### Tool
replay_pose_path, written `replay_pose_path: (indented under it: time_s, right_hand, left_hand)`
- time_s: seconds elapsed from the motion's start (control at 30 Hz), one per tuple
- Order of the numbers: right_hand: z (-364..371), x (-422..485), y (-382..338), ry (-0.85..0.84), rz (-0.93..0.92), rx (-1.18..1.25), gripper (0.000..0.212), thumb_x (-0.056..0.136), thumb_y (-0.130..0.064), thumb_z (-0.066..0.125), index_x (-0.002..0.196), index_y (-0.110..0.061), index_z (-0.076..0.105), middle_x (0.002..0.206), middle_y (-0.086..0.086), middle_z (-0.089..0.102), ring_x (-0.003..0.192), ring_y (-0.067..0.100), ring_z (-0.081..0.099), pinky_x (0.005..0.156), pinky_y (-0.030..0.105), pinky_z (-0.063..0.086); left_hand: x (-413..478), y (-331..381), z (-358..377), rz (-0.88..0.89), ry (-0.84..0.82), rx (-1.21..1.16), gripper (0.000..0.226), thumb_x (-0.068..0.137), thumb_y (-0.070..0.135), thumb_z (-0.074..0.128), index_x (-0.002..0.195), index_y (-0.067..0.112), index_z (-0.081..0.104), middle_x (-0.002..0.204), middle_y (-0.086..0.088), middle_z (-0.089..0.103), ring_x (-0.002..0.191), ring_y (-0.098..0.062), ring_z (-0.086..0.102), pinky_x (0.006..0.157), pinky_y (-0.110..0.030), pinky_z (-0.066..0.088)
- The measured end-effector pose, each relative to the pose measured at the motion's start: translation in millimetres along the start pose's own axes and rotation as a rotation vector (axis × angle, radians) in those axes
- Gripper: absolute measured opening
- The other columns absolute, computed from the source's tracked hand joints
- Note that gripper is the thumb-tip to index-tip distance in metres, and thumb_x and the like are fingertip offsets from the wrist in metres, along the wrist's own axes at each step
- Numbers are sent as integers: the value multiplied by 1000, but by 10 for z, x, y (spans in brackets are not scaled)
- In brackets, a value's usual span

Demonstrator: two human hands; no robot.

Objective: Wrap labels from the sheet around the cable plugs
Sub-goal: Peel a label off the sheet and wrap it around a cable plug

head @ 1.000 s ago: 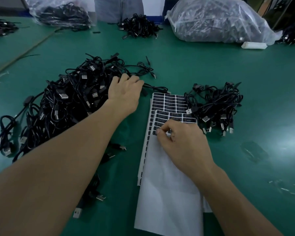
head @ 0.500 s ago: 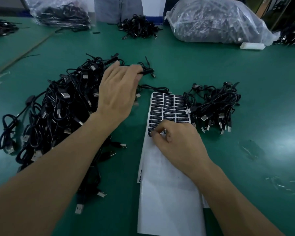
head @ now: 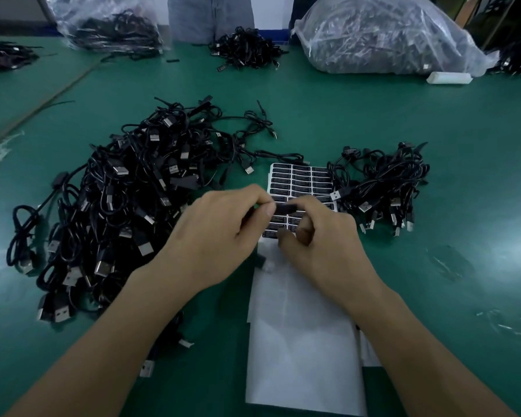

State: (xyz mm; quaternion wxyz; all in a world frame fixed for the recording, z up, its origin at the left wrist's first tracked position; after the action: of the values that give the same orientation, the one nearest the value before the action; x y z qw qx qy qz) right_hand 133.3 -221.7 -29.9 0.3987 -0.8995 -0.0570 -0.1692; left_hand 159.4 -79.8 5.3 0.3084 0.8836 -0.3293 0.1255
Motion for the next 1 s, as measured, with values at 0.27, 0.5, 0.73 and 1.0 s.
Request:
replay_pose_path:
  time_s: [0.27,0.5,0.73,1.0]
  right_hand:
    - [-5,-9,-114,-20,-76,73,33,87,-19,66,119,-26,66,84,-18,63,81,10,60,72,16,47]
    - [-166,-4,-69,122,48,94,13,93,-19,69,101,-30,68,75,-19,63,71,3,60,66,14,47]
    - [-297,-132,141,-91,426,-575,70,80,-71,57,134,-28,47,124,4,48,115,30,51,78,40,39]
    - [-303,-104,215,-122,456,-230,86,73,-48,84,143,-33,36,121,5,55,110,28,53,87,41,47]
  left_hand:
    - [-73,-302,128,-239,-18,-321,39,96,59,37,78,33,60,57,10,59,46,-7,49,48,-35,45]
    - [-131,-335,101,-259,98,-468,32,101,45,39,81,27,58,51,11,40,46,-6,32,46,-25,28]
    - [-182,-392,93,-315,148,-350,25,108,28,40,86,30,53,78,18,68,54,-5,58,54,-28,49]
    - [-189,-344,134,-346,80,-318,35,96,43,32,68,34,51,64,14,67,51,-9,59,58,-35,48]
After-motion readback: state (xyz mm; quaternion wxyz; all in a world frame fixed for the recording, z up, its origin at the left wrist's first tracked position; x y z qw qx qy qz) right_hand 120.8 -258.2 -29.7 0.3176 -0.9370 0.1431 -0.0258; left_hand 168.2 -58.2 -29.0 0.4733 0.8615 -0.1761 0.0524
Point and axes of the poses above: each hand's wrist, its own x-axis towards the middle knuckle, its own z-axis out of the palm, y = z × x, the point moved 8 cm from there along x, towards the middle knuckle
